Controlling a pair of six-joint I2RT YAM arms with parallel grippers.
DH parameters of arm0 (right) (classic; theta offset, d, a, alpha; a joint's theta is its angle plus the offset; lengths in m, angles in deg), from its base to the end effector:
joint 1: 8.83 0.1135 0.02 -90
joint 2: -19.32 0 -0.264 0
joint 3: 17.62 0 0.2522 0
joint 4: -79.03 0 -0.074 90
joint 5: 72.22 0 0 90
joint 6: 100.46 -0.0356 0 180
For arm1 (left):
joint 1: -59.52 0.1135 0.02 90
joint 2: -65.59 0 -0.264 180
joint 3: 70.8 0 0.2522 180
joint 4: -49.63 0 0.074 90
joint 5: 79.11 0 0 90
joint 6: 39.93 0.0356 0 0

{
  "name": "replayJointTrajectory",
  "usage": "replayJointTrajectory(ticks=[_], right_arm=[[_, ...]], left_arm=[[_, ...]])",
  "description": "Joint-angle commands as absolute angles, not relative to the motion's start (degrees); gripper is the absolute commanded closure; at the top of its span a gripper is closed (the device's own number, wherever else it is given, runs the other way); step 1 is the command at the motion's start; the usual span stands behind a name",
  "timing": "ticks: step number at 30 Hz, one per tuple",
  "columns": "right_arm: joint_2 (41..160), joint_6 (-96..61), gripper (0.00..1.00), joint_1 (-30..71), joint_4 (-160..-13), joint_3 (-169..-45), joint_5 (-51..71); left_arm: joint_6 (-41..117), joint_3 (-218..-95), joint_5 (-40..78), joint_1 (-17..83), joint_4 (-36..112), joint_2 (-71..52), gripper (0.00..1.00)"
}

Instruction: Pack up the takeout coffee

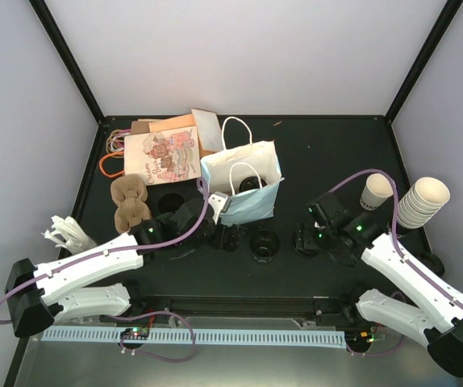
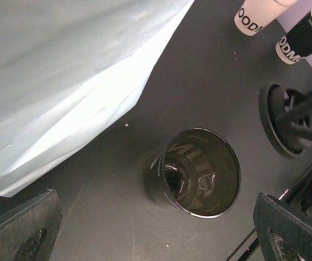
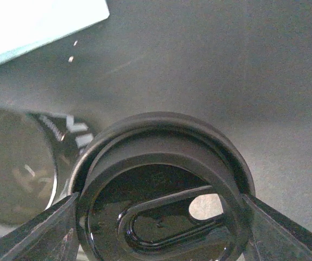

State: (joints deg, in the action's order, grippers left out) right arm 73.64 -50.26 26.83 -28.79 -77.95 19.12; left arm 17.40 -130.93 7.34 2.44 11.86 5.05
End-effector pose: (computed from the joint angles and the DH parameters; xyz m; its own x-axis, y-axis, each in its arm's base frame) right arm 0.1314 0.0932 0.2541 -0.9392 0.1138 -0.3241 0.0339 0.9696 0.2422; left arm 0.1260 -0.1906 0.2739 -0.7208 0.1219 -0.6824 0.5017 0.7711 -0.3921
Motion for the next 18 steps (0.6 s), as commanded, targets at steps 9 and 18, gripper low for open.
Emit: replayJointTrajectory(ticks=[9,18], right_arm=[[70.2,-47.0,0.23,39.6,-29.9,-78.6,17.8],[71.8,-44.5,0.21,46.2,-35.1,-78.8,22.6]], left_arm=[[14.4,-129.0,10.3,4.3,15.6,5.4,0.01],[12.3,-127.3,14.5,4.5,17.5,4.3,0.01]])
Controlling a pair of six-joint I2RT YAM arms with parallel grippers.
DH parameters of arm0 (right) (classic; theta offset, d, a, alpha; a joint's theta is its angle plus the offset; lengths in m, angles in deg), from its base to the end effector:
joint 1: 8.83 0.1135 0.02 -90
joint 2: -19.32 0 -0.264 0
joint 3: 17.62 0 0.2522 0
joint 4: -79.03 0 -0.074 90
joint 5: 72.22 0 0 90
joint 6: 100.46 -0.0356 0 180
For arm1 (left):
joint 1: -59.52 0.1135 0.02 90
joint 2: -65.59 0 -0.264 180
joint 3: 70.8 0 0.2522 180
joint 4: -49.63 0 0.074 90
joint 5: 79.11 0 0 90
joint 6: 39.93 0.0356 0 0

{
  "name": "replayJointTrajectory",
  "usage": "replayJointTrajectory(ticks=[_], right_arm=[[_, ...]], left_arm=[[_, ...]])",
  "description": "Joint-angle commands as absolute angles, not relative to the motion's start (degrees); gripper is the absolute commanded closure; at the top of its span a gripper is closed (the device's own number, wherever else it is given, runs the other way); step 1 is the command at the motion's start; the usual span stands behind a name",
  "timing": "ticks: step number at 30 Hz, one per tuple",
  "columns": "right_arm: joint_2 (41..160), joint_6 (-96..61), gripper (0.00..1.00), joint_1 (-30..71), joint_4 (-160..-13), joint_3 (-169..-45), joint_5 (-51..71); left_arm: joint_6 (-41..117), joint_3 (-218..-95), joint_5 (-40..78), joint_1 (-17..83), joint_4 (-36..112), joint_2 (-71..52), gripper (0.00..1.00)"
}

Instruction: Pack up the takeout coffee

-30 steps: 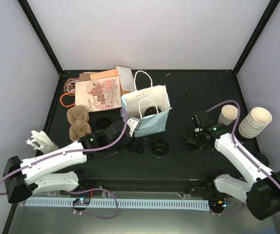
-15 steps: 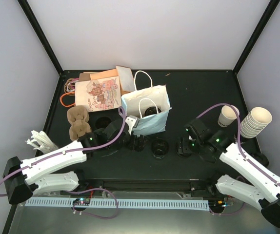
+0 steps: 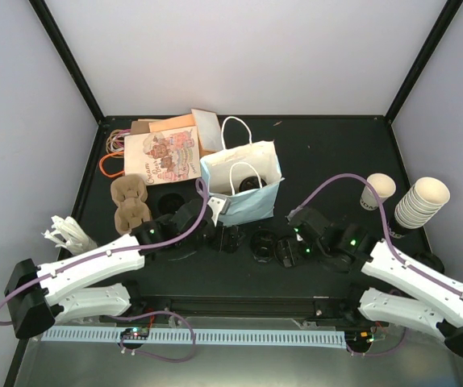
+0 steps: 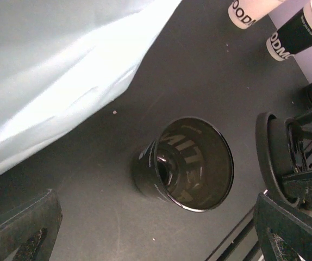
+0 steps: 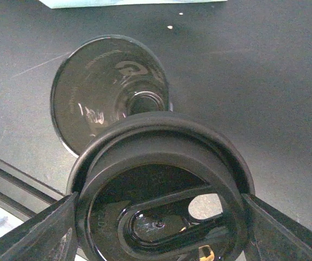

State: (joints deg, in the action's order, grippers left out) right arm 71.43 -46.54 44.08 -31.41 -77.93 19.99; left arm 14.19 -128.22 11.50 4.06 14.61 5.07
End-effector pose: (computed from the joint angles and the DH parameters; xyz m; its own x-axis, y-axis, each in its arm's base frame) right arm 0.0976 0.1268 0.2617 -0.8906 -0.2022 -0.4073 -0.3235 0.9112 0.2549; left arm 0.1290 -0.1881 0.2620 -0.7691 0.0838 -0.6336 0.4661 0.7518 -0.4664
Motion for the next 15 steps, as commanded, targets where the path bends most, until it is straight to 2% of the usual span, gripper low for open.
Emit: replayJointTrajectory(ticks=[1,15], right_arm=[[71.9,-44.5,0.22,46.6,-35.7,-78.7,22.9],[74.4,-41.5,0.23,48.7,-42.6,-77.3,23.6]], left_arm=[[12.0,-127.0,14.8,4.5,17.8,4.2,0.01],[5.1,-119.2,17.4,5.1,28.7,5.1,0.01]])
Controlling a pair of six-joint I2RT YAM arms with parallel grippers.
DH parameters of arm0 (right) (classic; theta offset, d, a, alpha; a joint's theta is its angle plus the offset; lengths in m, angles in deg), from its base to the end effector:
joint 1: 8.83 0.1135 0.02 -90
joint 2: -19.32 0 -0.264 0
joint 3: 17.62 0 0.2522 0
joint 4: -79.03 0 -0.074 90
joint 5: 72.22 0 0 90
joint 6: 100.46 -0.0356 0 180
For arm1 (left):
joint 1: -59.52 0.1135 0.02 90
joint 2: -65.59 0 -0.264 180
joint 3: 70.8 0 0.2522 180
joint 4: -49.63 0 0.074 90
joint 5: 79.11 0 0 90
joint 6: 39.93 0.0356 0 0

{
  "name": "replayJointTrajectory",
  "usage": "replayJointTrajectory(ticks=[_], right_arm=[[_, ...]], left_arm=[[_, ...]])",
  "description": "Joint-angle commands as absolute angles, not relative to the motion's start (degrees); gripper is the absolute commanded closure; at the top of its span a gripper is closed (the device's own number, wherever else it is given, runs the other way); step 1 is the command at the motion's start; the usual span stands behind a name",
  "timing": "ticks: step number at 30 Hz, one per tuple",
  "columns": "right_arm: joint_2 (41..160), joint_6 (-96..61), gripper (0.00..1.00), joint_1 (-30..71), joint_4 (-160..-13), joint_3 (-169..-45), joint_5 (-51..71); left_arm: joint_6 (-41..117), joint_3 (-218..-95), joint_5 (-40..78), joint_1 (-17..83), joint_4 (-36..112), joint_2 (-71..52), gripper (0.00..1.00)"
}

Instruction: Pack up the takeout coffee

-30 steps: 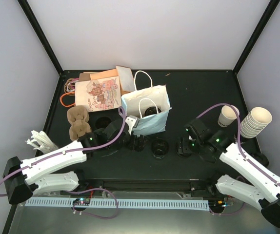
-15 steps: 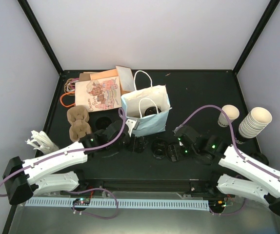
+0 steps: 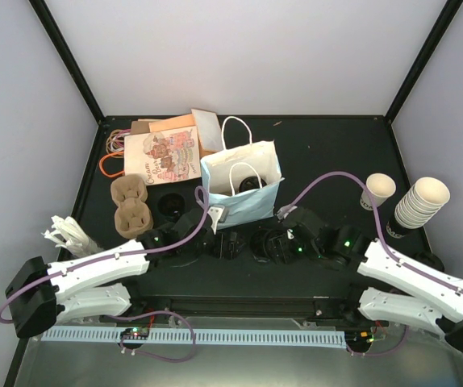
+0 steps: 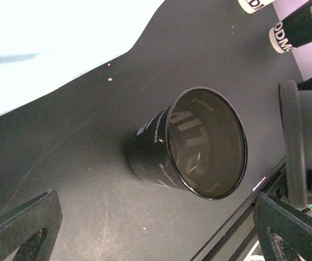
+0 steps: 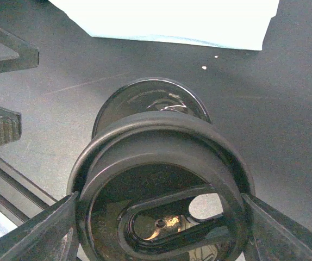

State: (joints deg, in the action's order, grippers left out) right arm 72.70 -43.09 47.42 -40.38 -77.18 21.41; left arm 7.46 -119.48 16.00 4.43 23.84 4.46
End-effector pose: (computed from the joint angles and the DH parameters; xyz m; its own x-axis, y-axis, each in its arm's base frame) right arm 0.1002 0.1459 0.2635 -0.8169 -0.2539 -0.5179 -0.4380 0.8573 0.2705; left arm 0.1260 -0.1861 0.2226 -0.8408 0.0265 -0.5407 0.3908 0.7209 -0.5723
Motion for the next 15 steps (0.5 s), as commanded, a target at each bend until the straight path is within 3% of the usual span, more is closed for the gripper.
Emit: replayJointTrajectory(ticks=[1,15], right_arm=[[74.9,-41.4,0.23,49.0,-42.6,-77.4,24.0],[81.6,-41.1,0.23,54.3,-41.8,-81.4,31.7]], left_arm=[[5.0,-119.1,17.8,5.5,28.8,5.0,0.02],[3.4,-116.2,22.3,8.1,33.5,5.1,0.12]])
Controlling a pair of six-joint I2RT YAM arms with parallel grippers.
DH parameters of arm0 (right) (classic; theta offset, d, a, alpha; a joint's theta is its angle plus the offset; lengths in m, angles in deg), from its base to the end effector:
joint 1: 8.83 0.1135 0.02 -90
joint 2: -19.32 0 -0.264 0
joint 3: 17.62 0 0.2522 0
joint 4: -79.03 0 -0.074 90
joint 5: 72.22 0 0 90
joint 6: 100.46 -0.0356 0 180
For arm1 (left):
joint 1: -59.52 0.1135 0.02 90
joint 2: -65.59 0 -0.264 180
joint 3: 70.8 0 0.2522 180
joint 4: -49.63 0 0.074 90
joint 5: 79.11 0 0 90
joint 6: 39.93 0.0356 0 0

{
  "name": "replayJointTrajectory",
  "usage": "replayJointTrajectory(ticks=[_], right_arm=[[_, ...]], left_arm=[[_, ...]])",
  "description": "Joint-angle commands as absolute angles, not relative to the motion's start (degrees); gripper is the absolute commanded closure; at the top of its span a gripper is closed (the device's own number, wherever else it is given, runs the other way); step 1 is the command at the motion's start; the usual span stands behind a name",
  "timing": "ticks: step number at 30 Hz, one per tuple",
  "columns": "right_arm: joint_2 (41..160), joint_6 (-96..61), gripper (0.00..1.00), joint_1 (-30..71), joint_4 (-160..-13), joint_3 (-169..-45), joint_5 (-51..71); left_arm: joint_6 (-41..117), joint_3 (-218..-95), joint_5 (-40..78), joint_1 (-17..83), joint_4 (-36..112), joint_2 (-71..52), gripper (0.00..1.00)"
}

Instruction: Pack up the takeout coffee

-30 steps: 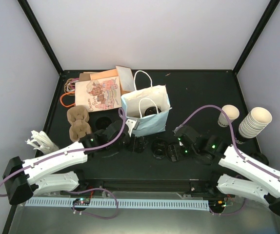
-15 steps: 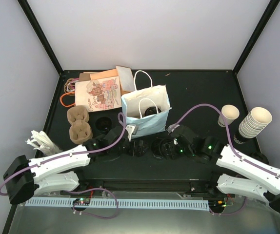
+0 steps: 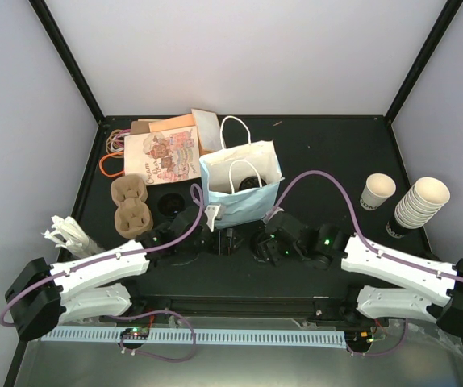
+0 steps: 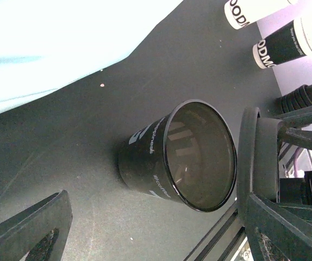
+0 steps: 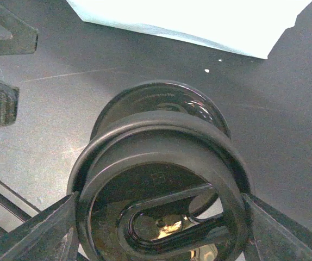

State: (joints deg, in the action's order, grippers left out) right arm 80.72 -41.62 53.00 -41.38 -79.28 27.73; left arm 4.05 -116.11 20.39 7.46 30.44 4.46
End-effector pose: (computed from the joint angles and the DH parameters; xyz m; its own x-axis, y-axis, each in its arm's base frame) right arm 0.1005 0.1747 0.2526 -0.7752 -0.3680 -0.5134 -0.4973 0.8567 0.1368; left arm 0.1334 -0.1807 0.2133 -0.8645 -0.0454 -0.5006 0.3440 0.6726 -0.6551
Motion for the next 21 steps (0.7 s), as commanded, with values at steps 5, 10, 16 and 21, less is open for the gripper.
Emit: replayJointTrajectory(ticks=[5,10,16,21], right_arm=[[82.0,-40.8,0.23,54.5,-42.5,-81.1,32.3],[82.5,-40.0,0.22,54.4,-42.8,-81.5,32.4],[84.6,-39.4,0.22,54.5,-41.5,-82.3,33.5],[86.7,-38.5,0.22,54.4,-41.6,-83.3,33.0]], left_arm=[[3.5,-116.0,22.4,8.3,33.8,4.8,0.11],[3.5,-115.9,23.0,8.5,34.5,4.1,0.11],[3.4,-115.7,23.4,8.9,35.2,4.0,0.13],[3.4,-115.6,24.1,9.3,35.8,3.8,0.16]])
